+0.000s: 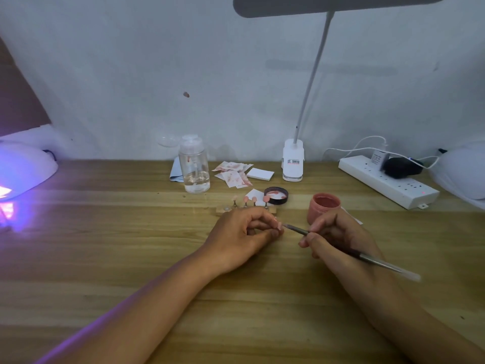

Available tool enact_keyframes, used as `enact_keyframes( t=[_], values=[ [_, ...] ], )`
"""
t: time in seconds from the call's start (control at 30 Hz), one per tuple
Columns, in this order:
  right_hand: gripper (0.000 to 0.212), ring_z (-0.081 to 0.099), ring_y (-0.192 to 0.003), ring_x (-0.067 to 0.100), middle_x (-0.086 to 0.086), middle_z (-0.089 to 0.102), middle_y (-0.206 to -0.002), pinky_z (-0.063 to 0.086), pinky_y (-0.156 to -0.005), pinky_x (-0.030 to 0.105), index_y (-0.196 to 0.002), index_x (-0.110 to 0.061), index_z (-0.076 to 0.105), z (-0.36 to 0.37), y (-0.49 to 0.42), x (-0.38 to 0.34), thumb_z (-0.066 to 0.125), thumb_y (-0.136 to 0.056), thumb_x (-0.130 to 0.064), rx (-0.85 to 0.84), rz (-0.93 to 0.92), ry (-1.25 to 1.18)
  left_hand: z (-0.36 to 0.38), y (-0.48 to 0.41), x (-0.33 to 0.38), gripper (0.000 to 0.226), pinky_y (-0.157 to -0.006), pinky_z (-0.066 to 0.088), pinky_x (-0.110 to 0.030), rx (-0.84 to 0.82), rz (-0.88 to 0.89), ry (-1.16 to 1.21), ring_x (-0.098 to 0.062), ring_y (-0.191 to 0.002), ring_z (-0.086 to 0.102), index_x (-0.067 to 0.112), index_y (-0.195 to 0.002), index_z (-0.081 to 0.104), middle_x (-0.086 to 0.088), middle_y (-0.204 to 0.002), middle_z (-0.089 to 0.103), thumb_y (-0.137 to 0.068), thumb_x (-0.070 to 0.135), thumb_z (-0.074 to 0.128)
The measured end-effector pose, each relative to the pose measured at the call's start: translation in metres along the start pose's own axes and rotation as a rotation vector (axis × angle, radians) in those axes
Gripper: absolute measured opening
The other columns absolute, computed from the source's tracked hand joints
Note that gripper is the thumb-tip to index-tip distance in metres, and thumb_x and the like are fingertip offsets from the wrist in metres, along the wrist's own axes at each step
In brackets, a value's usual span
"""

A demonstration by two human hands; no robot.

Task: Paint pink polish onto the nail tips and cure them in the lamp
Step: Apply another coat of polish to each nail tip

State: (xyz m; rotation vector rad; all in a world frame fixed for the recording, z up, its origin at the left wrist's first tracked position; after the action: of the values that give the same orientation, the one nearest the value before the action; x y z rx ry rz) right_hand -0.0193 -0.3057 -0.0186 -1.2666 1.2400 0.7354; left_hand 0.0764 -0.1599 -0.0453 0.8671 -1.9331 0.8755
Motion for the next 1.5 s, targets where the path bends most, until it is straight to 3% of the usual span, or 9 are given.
enact_keyframes(
  t=[0.3, 0.43, 0.53, 0.7, 0.83, 0.97, 1.17, 1.37, 1.5],
  values=[
    [0.009, 0.062, -0.061, 0.003, 0.013, 0.07, -0.073, 0.048, -0.059, 0.014, -0.082, 0.002, 0.055, -0.001, 0.0, 0.001, 0.062, -0.084, 0.006, -0.007, -0.011, -0.029, 0.0, 0.001, 0.003, 0.02, -0.06, 0.044, -0.014, -0.027, 0.033, 0.007, 0.004, -0.079, 0.067, 0.032, -0.085, 0.067, 0.012, -0.096, 0.076, -0.09, 0.013, 0.069],
    [0.007, 0.059, -0.057, 0.007, 0.011, 0.071, -0.072, 0.047, -0.057, 0.014, -0.083, 0.003, 0.054, -0.003, 0.0, 0.004, 0.059, -0.088, 0.003, 0.005, 0.005, -0.075, 0.0, 0.001, 0.001, 0.022, -0.063, 0.05, -0.034, -0.029, 0.023, 0.023, -0.026, -0.069, 0.061, 0.034, -0.084, 0.065, 0.011, -0.097, 0.076, -0.091, 0.013, 0.067],
    [0.009, 0.057, -0.055, 0.011, 0.011, 0.072, -0.072, 0.048, -0.056, 0.016, -0.083, 0.005, 0.052, -0.001, -0.001, 0.004, 0.058, -0.09, 0.003, -0.019, 0.002, -0.066, -0.001, 0.001, 0.002, 0.026, -0.064, 0.05, -0.031, -0.023, 0.037, 0.031, -0.001, -0.068, 0.063, 0.036, -0.082, 0.065, 0.011, -0.093, 0.076, -0.09, 0.012, 0.068],
    [0.008, 0.055, -0.054, 0.011, 0.012, 0.071, -0.072, 0.047, -0.054, 0.016, -0.086, 0.005, 0.051, -0.006, -0.001, -0.001, 0.056, -0.091, 0.002, 0.054, -0.047, -0.108, -0.002, 0.002, 0.003, 0.021, -0.065, 0.05, -0.036, -0.004, 0.043, 0.025, -0.008, -0.073, 0.064, 0.033, -0.084, 0.063, 0.009, -0.098, 0.076, -0.092, 0.013, 0.067],
    [0.006, 0.051, -0.055, 0.019, 0.015, 0.065, -0.069, 0.044, -0.052, 0.024, -0.086, 0.002, 0.051, -0.022, 0.002, -0.009, 0.053, -0.092, 0.002, 0.231, -0.142, -0.125, -0.033, 0.006, 0.019, 0.028, -0.059, 0.045, -0.014, 0.377, 0.187, 0.013, 0.003, -0.069, 0.063, 0.041, -0.083, 0.063, 0.015, -0.097, 0.075, -0.089, 0.015, 0.069],
    [0.006, 0.049, -0.055, 0.019, 0.015, 0.062, -0.065, 0.042, -0.051, 0.023, -0.09, 0.004, 0.05, -0.03, 0.002, -0.007, 0.052, -0.093, -0.001, 0.276, -0.117, -0.128, -0.079, 0.01, 0.008, 0.018, -0.062, 0.045, -0.013, 0.691, 0.137, 0.045, 0.002, -0.07, 0.06, 0.033, -0.085, 0.068, 0.014, -0.096, 0.072, -0.087, 0.015, 0.073],
    [0.007, 0.053, -0.051, 0.008, 0.011, 0.061, -0.057, 0.041, -0.047, 0.018, -0.087, 0.003, 0.051, -0.029, -0.003, 0.0, 0.054, -0.093, 0.001, 0.256, -0.069, -0.124, -0.088, 0.003, -0.03, 0.019, -0.067, 0.042, -0.007, 0.515, -0.09, -0.033, 0.009, -0.069, 0.059, 0.03, -0.081, 0.071, 0.024, -0.081, 0.071, -0.083, 0.011, 0.076],
    [0.01, 0.057, -0.051, -0.003, 0.007, 0.06, -0.053, 0.039, -0.045, 0.014, -0.082, 0.0, 0.052, -0.025, -0.004, 0.002, 0.055, -0.092, 0.001, 0.237, -0.075, -0.088, -0.087, -0.003, -0.042, 0.01, -0.086, 0.051, -0.03, 0.489, -0.235, -0.145, -0.005, -0.081, 0.065, 0.031, -0.08, 0.074, 0.018, -0.084, 0.073, -0.079, 0.024, 0.081],
    [0.013, 0.051, -0.047, 0.008, 0.008, 0.061, -0.054, 0.039, -0.045, 0.016, -0.08, -0.006, 0.054, -0.025, -0.004, 0.006, 0.057, -0.091, -0.001, 0.241, -0.069, -0.062, -0.085, -0.003, -0.041, 0.008, -0.091, 0.052, -0.036, 0.466, -0.264, -0.2, -0.006, -0.084, 0.065, 0.03, -0.082, 0.074, 0.017, -0.086, 0.073, -0.08, 0.025, 0.08]
  ],
)
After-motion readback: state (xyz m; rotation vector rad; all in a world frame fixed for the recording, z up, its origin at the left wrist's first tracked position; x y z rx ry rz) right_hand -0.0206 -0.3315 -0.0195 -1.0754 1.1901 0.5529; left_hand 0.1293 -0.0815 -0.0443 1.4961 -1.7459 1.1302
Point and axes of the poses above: each hand's wrist, its own y-axis away from the middle knuckle, its own z-axis out of the palm, x = y × z, the point moved 6 cm from there along -y, towards the middle knuckle
